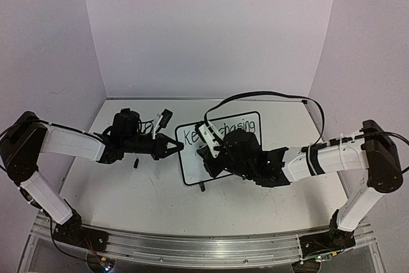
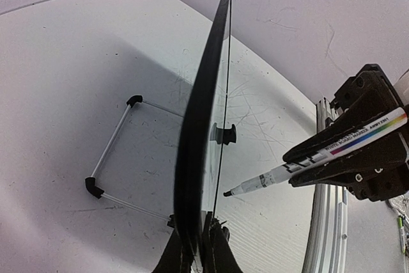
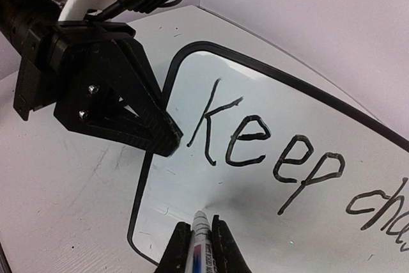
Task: Write a sentence on the whiteboard
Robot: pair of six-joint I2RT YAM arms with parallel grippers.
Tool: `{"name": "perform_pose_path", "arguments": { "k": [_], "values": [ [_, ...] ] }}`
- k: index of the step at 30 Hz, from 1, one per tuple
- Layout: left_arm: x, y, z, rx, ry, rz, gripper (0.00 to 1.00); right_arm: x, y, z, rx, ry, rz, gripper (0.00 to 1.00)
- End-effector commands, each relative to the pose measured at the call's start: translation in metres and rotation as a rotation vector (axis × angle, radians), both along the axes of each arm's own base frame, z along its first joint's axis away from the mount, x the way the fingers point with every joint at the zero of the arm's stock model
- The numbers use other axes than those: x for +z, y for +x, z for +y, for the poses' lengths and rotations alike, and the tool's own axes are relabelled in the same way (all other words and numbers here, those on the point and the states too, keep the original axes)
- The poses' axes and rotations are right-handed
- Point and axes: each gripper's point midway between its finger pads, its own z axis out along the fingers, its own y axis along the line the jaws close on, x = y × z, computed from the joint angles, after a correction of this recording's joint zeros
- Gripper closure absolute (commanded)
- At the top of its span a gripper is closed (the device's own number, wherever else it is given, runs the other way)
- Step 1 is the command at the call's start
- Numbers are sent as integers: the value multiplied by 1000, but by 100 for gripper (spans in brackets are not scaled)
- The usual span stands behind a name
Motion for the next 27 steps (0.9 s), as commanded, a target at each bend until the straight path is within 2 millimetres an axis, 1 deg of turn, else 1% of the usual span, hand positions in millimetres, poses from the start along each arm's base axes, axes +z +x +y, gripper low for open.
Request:
{"name": "perform_pose_path", "arguments": {
  "k": [1,4,7,15,19,27],
  "values": [
    [10,30,14,135,53,-110,100,18,3,15,10,58,-11,100],
    [9,30,14,133,55,-107,100,17,3,17,14,59,-8,100],
    [10,30,13,131,54,-108,100,18,6,15,-4,57,-14,100],
    [10,30,14,132,57,-113,100,10,10,13,-32,37,-7,100],
    [10,29,14,131,58,-113,100,10,11,12,-41,36,-10,100],
    [9,29,15,135,62,-115,100,10,11,19,-23,45,-8,100]
  ]
}}
